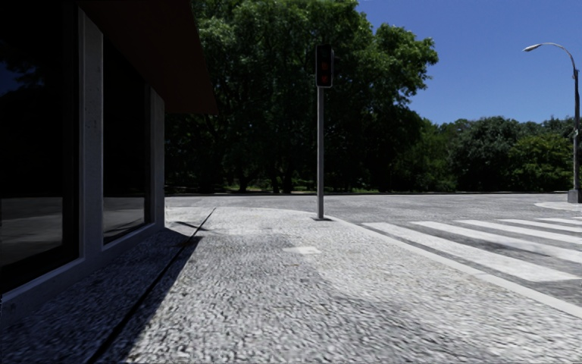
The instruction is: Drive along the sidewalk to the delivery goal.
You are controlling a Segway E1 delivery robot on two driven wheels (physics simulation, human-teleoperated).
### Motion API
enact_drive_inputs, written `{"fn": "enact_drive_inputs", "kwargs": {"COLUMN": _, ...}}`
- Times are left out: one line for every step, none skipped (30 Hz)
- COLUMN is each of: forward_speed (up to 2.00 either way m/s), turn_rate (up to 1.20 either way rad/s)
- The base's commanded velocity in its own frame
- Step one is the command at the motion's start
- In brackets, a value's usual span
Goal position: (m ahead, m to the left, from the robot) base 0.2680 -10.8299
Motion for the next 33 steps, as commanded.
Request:
{"fn": "enact_drive_inputs", "kwargs": {"forward_speed": 2.00, "turn_rate": -0.62}}
{"fn": "enact_drive_inputs", "kwargs": {"forward_speed": 2.00, "turn_rate": -0.62}}
{"fn": "enact_drive_inputs", "kwargs": {"forward_speed": 2.00, "turn_rate": -0.62}}
{"fn": "enact_drive_inputs", "kwargs": {"forward_speed": 2.00, "turn_rate": -0.62}}
{"fn": "enact_drive_inputs", "kwargs": {"forward_speed": 2.00, "turn_rate": -0.62}}
{"fn": "enact_drive_inputs", "kwargs": {"forward_speed": 2.00, "turn_rate": -0.62}}
{"fn": "enact_drive_inputs", "kwargs": {"forward_speed": 2.00, "turn_rate": -0.62}}
{"fn": "enact_drive_inputs", "kwargs": {"forward_speed": 2.00, "turn_rate": -0.62}}
{"fn": "enact_drive_inputs", "kwargs": {"forward_speed": 2.00, "turn_rate": -0.62}}
{"fn": "enact_drive_inputs", "kwargs": {"forward_speed": 2.00, "turn_rate": -0.62}}
{"fn": "enact_drive_inputs", "kwargs": {"forward_speed": 2.00, "turn_rate": -0.62}}
{"fn": "enact_drive_inputs", "kwargs": {"forward_speed": 2.00, "turn_rate": -0.62}}
{"fn": "enact_drive_inputs", "kwargs": {"forward_speed": 2.00, "turn_rate": -0.62}}
{"fn": "enact_drive_inputs", "kwargs": {"forward_speed": 2.00, "turn_rate": -0.62}}
{"fn": "enact_drive_inputs", "kwargs": {"forward_speed": 2.00, "turn_rate": -0.62}}
{"fn": "enact_drive_inputs", "kwargs": {"forward_speed": 2.00, "turn_rate": -0.62}}
{"fn": "enact_drive_inputs", "kwargs": {"forward_speed": 2.00, "turn_rate": -0.62}}
{"fn": "enact_drive_inputs", "kwargs": {"forward_speed": 2.00, "turn_rate": -0.62}}
{"fn": "enact_drive_inputs", "kwargs": {"forward_speed": 2.00, "turn_rate": -0.62}}
{"fn": "enact_drive_inputs", "kwargs": {"forward_speed": 2.00, "turn_rate": -0.62}}
{"fn": "enact_drive_inputs", "kwargs": {"forward_speed": 2.00, "turn_rate": -0.62}}
{"fn": "enact_drive_inputs", "kwargs": {"forward_speed": 2.00, "turn_rate": -0.62}}
{"fn": "enact_drive_inputs", "kwargs": {"forward_speed": 2.00, "turn_rate": -0.62}}
{"fn": "enact_drive_inputs", "kwargs": {"forward_speed": 2.00, "turn_rate": -0.62}}
{"fn": "enact_drive_inputs", "kwargs": {"forward_speed": 2.00, "turn_rate": -0.62}}
{"fn": "enact_drive_inputs", "kwargs": {"forward_speed": 2.00, "turn_rate": -0.62}}
{"fn": "enact_drive_inputs", "kwargs": {"forward_speed": 2.00, "turn_rate": -0.62}}
{"fn": "enact_drive_inputs", "kwargs": {"forward_speed": 2.00, "turn_rate": -0.62}}
{"fn": "enact_drive_inputs", "kwargs": {"forward_speed": 2.00, "turn_rate": -0.62}}
{"fn": "enact_drive_inputs", "kwargs": {"forward_speed": 2.00, "turn_rate": -0.62}}
{"fn": "enact_drive_inputs", "kwargs": {"forward_speed": 2.00, "turn_rate": -0.62}}
{"fn": "enact_drive_inputs", "kwargs": {"forward_speed": 2.00, "turn_rate": -0.62}}
{"fn": "enact_drive_inputs", "kwargs": {"forward_speed": 2.00, "turn_rate": -0.62}}
